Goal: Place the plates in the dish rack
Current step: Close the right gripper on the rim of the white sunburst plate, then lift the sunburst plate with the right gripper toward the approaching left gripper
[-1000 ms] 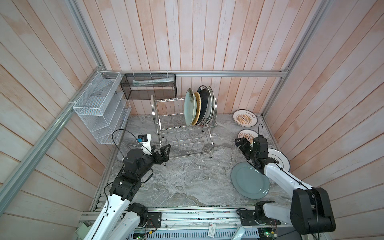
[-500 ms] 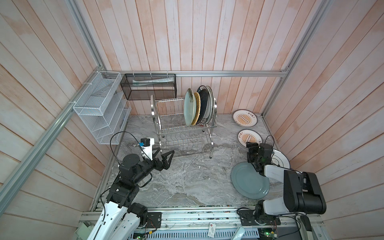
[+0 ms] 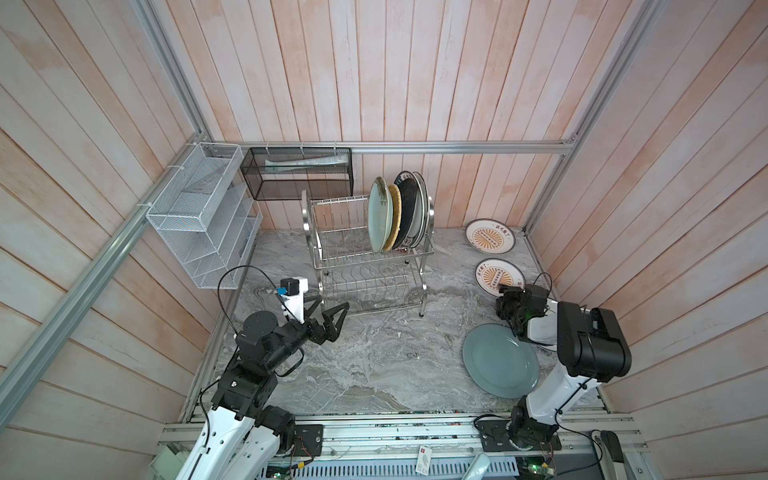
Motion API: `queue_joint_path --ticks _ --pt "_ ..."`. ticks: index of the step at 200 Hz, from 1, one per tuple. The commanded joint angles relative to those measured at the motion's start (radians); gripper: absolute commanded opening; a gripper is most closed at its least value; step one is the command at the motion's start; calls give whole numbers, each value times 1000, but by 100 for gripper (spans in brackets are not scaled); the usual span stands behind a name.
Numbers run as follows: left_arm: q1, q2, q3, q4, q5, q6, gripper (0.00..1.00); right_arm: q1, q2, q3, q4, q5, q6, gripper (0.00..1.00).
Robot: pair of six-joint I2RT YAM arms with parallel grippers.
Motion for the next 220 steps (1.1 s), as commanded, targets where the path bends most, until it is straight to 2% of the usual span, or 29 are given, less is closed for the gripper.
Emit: queue_joint_path --ticks 1,34,51,81,136,178,182,200,220 --pt "5 -14 1 25 -6 -10 100 -10 60 21 70 -37 69 54" --pt "4 -25 12 23 -14 -19 100 -11 121 57 117 -50 117 39" --pt "4 -27 21 22 -18 -23 100 -10 128 40 169 -50 138 22" --pt "4 -32 35 23 -24 -22 100 -9 70 3 163 -39 111 0" --pt "4 -35 43 49 1 -3 100 -7 -147 -67 51 -96 19 0" --pt "-11 14 39 80 141 35 97 0 -379 -106 -197 -199 -62 0" --pt "-18 18 38 84 148 38 96 1 -405 -100 -240 -207 -103 0" --pt "-99 28 17 127 124 56 96 0 -514 -39 -472 -243 -209 0" --pt "-278 49 -4 191 -5 131 96 -1 -620 24 -701 -263 -287 0"
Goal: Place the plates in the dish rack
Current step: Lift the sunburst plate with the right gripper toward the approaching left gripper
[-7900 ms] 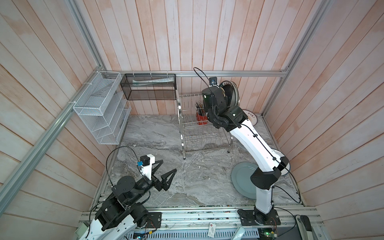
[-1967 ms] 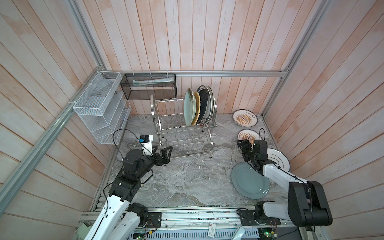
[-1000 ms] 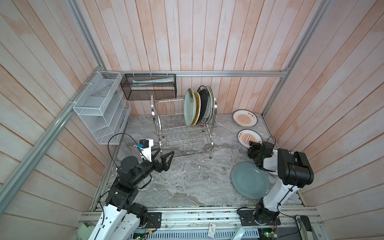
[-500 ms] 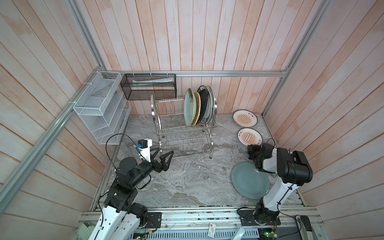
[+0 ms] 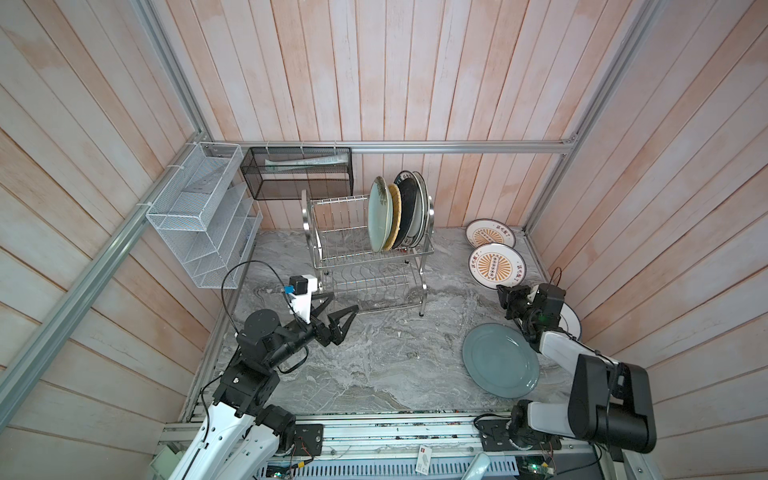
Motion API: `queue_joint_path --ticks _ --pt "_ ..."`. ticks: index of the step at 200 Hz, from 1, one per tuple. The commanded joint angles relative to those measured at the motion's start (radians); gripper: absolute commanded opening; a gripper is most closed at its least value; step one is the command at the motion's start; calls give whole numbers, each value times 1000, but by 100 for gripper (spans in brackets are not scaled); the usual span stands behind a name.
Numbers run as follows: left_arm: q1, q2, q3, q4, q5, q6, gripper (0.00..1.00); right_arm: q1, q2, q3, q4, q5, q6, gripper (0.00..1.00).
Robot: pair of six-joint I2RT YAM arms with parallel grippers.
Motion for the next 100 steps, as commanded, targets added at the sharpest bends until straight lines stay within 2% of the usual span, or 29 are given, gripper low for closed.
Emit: queue_joint_path --ticks 1,25,46,71,100 --pt "-160 15 -20 100 -92 99 96 3 -113 90 -321 -65 -156 0" --pt "-404 110 -15 176 -257 258 95 6 -200 145 -509 -97 -209 0" --pt "-573 247 19 242 -355 404 95 8 -224 194 -652 -137 -259 0" --pt "-692 440 90 310 -448 581 95 13 -240 246 -796 -145 -315 0" --pt "-758 641 170 428 -554 768 93 14 -277 284 -903 -143 -337 0"
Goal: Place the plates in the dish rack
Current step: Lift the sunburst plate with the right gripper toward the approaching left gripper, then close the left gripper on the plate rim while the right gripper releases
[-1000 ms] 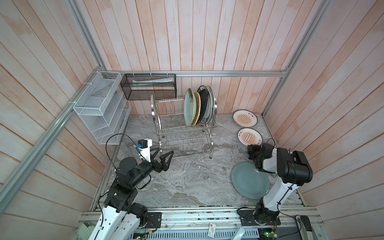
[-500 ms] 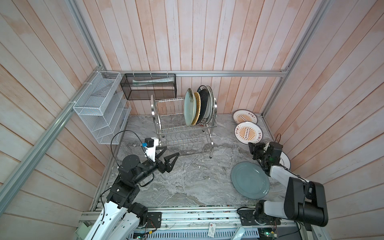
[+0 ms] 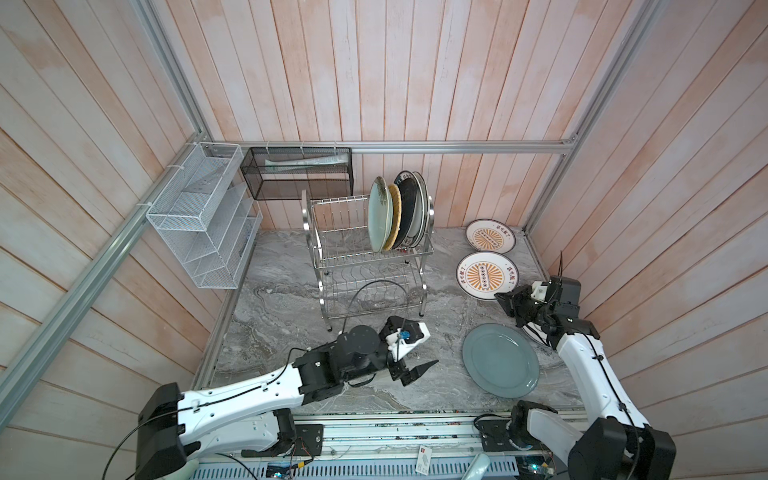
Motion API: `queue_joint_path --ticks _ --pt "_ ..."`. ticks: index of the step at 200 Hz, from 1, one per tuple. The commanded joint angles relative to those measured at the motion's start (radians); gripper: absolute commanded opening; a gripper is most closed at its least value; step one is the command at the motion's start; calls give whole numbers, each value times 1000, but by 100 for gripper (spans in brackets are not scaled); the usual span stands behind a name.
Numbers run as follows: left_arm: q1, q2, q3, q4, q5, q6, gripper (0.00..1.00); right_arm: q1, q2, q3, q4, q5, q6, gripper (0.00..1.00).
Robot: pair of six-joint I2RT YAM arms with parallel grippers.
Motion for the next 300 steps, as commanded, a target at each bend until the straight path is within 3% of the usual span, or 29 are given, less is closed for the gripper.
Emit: queue_joint_path --ticks 1,67,110,153,202,215,240,264,274,285,300 --pt "-39 112 73 158 -144 235 93 7 -41 59 -159 -29 -63 0" --pt "-37 506 226 456 -234 589 77 53 -85 92 -251 -45 -52 0" --pt "27 679 372 424 -181 599 64 73 -98 110 -269 -49 -45 0" --pt "51 791 455 410 -206 641 48 96 -114 105 -272 -48 -25 0" --pt "61 843 476 430 -214 639 44 108 -127 97 -268 -56 -15 0" --pt "61 852 484 445 -234 640 37 112 -133 95 -265 -53 -10 0" --pt "58 873 506 465 -299 646 1 114 -139 96 -260 -52 -11 0" --pt "40 833 498 461 -347 619 0 118 -139 109 -233 -36 -38 0" --pt "30 792 480 436 -338 598 0 118 -140 120 -213 -19 -57 16" --pt "14 736 441 417 -325 566 0 119 -132 137 -176 6 -80 49" --pt "-3 647 386 355 -284 497 0 118 -112 168 -119 41 -92 80"
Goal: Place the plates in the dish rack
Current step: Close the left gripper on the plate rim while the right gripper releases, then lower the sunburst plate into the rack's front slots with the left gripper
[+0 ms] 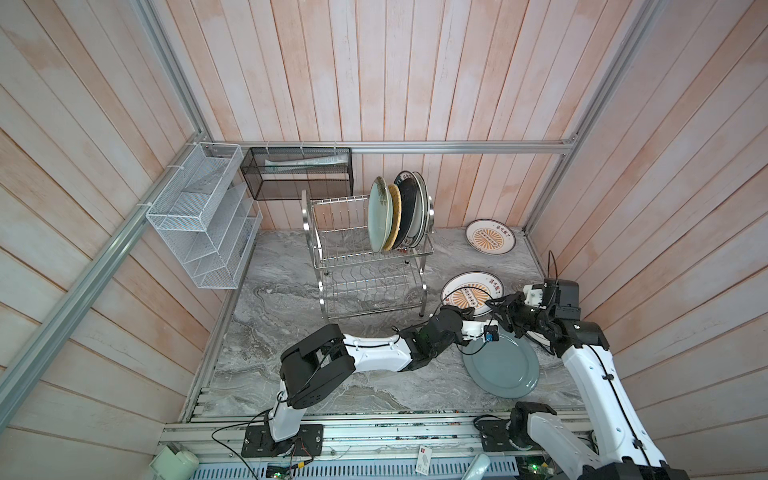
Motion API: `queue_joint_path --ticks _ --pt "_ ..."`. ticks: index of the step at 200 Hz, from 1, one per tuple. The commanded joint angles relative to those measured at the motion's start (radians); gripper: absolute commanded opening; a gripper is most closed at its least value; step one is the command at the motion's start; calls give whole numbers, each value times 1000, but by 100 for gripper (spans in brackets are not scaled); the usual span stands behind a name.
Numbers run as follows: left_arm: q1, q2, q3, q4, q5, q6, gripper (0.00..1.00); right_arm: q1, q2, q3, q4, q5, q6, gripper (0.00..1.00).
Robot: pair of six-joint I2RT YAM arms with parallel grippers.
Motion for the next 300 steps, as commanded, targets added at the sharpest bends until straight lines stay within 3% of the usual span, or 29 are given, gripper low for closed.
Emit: queue_joint_path --ticks 1,8,13,62,83,103,128,160,184,205,270,286,300 --pt "-23 -167 -57 -26 6 -148 0 2 7 74 126 36 -26 81" --pt "-28 -211 -77 -71 33 -197 0 1 21 94 160 50 -41 94" --pt "-31 -242 -90 -108 57 -231 0 2 31 110 178 62 -51 98" --pt "-40 -649 -224 -336 305 -556 0 -1 93 218 322 127 -155 98" --pt "-27 -830 -197 -358 317 -708 0 0 89 221 350 155 -189 98" --pt "4 -905 -74 -383 272 -815 0 1 73 195 380 158 -203 98" --pt "37 -890 122 -375 103 -854 0 17 56 156 412 150 -201 98" --pt "118 -763 351 -452 -92 -891 0 88 40 147 408 180 -251 98" --pt "274 -639 537 -659 -85 -1069 0 127 15 131 398 202 -287 98" --pt "347 -564 617 -769 -82 -1159 0 134 -1 111 391 198 -300 98" --pt "445 -474 626 -916 -177 -1249 0 146 -24 40 414 159 -296 98" --pt "463 -512 524 -820 -132 -1254 0 152 -28 30 423 151 -296 98" --pt "488 -508 514 -839 -121 -1275 0 154 -27 29 419 150 -300 98"
